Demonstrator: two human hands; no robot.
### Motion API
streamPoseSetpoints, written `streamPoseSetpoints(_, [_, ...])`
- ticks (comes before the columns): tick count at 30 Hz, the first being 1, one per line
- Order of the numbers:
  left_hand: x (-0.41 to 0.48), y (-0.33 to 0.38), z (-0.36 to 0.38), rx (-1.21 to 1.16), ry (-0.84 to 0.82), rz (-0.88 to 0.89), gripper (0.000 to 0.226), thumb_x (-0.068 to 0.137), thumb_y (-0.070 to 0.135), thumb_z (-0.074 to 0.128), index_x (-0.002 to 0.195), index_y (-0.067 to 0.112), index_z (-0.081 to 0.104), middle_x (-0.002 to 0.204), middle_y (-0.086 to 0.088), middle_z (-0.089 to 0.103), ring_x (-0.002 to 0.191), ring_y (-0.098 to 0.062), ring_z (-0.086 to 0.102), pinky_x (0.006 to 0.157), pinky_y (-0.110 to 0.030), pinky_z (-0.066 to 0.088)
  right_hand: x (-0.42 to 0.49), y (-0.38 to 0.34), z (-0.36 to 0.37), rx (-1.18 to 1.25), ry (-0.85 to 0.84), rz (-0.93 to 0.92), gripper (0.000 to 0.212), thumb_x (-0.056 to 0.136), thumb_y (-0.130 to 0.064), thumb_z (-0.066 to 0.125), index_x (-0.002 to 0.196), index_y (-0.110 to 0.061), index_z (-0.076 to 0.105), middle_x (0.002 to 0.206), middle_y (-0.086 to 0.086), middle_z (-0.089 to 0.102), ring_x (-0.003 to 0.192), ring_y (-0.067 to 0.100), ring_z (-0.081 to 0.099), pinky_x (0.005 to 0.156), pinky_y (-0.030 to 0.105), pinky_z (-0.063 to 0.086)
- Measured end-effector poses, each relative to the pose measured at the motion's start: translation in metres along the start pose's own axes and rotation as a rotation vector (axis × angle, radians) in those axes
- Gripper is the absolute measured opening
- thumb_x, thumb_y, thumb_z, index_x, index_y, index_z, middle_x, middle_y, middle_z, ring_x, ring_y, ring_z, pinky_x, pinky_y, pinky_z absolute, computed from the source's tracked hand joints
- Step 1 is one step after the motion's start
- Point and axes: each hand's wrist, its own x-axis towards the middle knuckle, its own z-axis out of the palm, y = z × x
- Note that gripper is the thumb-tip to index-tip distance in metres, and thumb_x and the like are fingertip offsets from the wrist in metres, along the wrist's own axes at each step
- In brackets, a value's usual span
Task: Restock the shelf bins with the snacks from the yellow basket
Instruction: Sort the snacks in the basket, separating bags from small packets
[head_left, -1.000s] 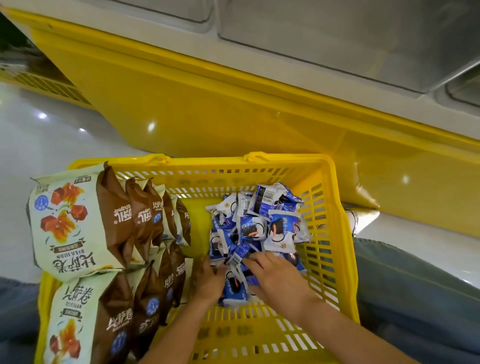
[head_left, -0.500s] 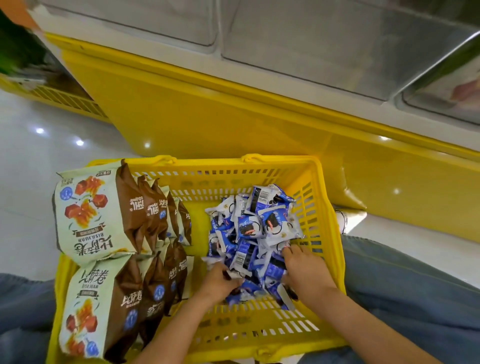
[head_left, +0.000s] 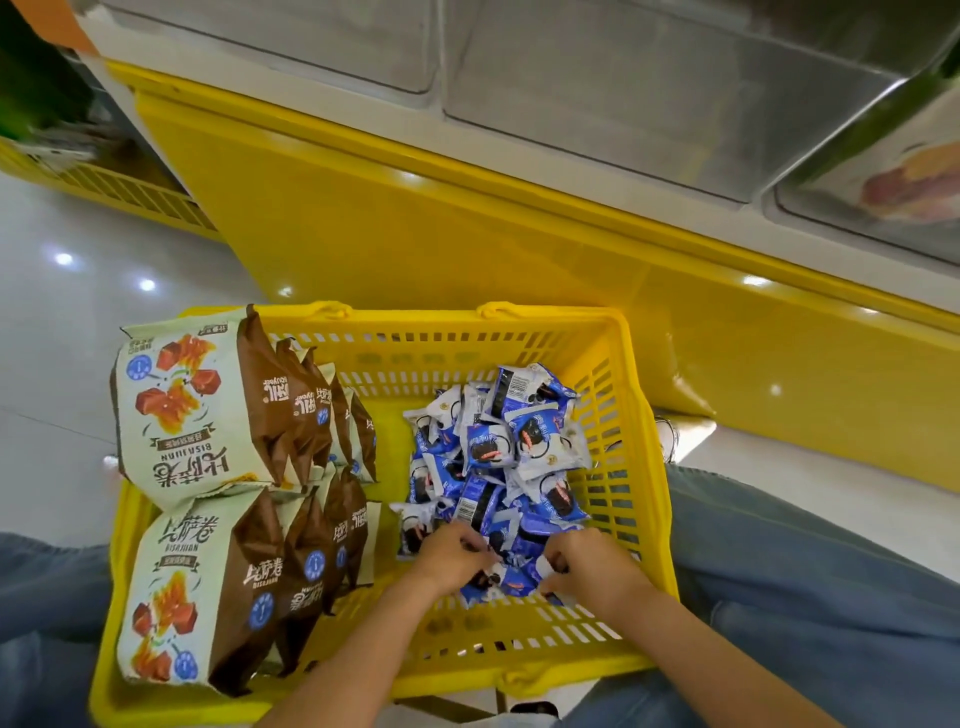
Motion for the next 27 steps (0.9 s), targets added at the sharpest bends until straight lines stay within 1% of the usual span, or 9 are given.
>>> streamPoseSetpoints(4, [-0.008,0.001,-0.007,-0.004,0.024,0.104,0.006,0.086,0.006,0.061,0.091,0.006,0.065,0.109,-0.009,0.064,0.102,-0.019,0.059,0.092,-0.028,0.047,-0.002,-0.001,-0.005,0.099,0.075,-0.053,0.022,0.09,-0.028,0.058,0.075,-0.013,0.053,0.076,0.01,0.06,0.065,0.017,0.049,0.057,0.027,0.039])
streamPoseSetpoints(7, [-0.02,0.002,-0.012,-0.11,0.067,0.207,0.007,0.086,0.0,0.06,0.09,0.001,0.065,0.099,-0.007,0.065,0.085,-0.008,0.058,0.075,-0.01,0.046,-0.012,-0.002,-0.017,0.198,0.166,-0.08,0.024,0.092,-0.029,0.055,0.069,-0.024,0.047,0.071,-0.001,0.06,0.064,0.011,0.053,0.058,0.022,0.042])
streamPoseSetpoints(9, [-0.027,0.005,-0.006,-0.15,0.059,0.237,0.011,0.087,-0.002,0.057,0.09,0.007,0.063,0.094,0.0,0.061,0.082,-0.005,0.056,0.07,-0.007,0.045,-0.017,-0.001,-0.027,0.237,0.276,-0.071,0.029,0.091,-0.027,0.054,0.065,-0.026,0.041,0.064,-0.005,0.054,0.06,0.01,0.049,0.053,0.02,0.036])
streamPoseSetpoints(13, [-0.036,0.017,0.025,0.086,-0.172,0.318,0.033,0.095,0.01,0.048,0.128,0.012,0.047,0.126,-0.004,0.046,0.111,-0.012,0.048,0.092,-0.015,0.037,-0.027,0.002,-0.034,0.17,0.561,-0.08,0.02,0.093,-0.026,0.05,0.074,-0.021,0.044,0.071,-0.006,0.047,0.059,0.011,0.046,0.048,0.022,0.03])
streamPoseSetpoints(15, [-0.034,0.019,0.031,0.3,-0.197,0.342,0.042,0.097,0.016,0.045,0.138,0.016,0.037,0.14,-0.006,0.036,0.128,-0.018,0.039,0.104,-0.024,0.03,-0.031,0.001,-0.029,-0.013,0.51,-0.134,0.002,0.094,-0.021,0.048,0.093,-0.02,0.049,0.097,-0.003,0.049,0.077,0.015,0.053,0.058,0.02,0.035])
streamPoseSetpoints(18, [-0.034,0.015,0.021,0.574,-0.199,0.299,0.049,0.098,0.022,0.041,0.145,0.023,0.027,0.15,-0.007,0.027,0.136,-0.025,0.03,0.109,-0.035,0.028,-0.03,0.003,-0.018,-0.24,0.24,-0.157,0.022,0.091,-0.006,0.047,0.111,-0.015,0.052,0.117,0.003,0.052,0.101,0.021,0.054,0.07,0.027,0.04])
streamPoseSetpoints(20, [-0.038,0.012,0.01,0.603,-0.188,0.296,0.046,0.098,0.022,0.04,0.143,0.025,0.031,0.146,-0.007,0.032,0.13,-0.025,0.038,0.105,-0.035,0.034,-0.029,0.001,-0.017,-0.316,0.131,-0.159,0.023,0.091,-0.009,0.047,0.112,-0.012,0.057,0.12,0.006,0.055,0.106,0.024,0.054,0.079,0.032,0.045])
streamPoseSetpoints(24, [-0.061,0.016,-0.017,0.613,0.017,0.38,0.039,0.097,0.021,0.043,0.136,0.021,0.041,0.137,-0.004,0.043,0.123,-0.02,0.044,0.102,-0.032,0.037,-0.029,-0.006,-0.021,-0.283,0.129,-0.132,0.027,0.096,-0.029,0.043,0.115,-0.015,0.055,0.12,0.006,0.057,0.104,0.023,0.057,0.079,0.034,0.046])
streamPoseSetpoints(27, [-0.097,0.029,-0.043,0.544,0.26,0.574,0.04,0.097,0.019,0.041,0.136,0.026,0.038,0.134,0.007,0.042,0.117,-0.009,0.045,0.104,-0.026,0.037,-0.032,-0.019,-0.029,-0.221,0.253,-0.187,0.036,0.097,-0.029,0.043,0.131,-0.017,0.045,0.133,0.004,0.044,0.117,0.021,0.049,0.092,0.033,0.043])
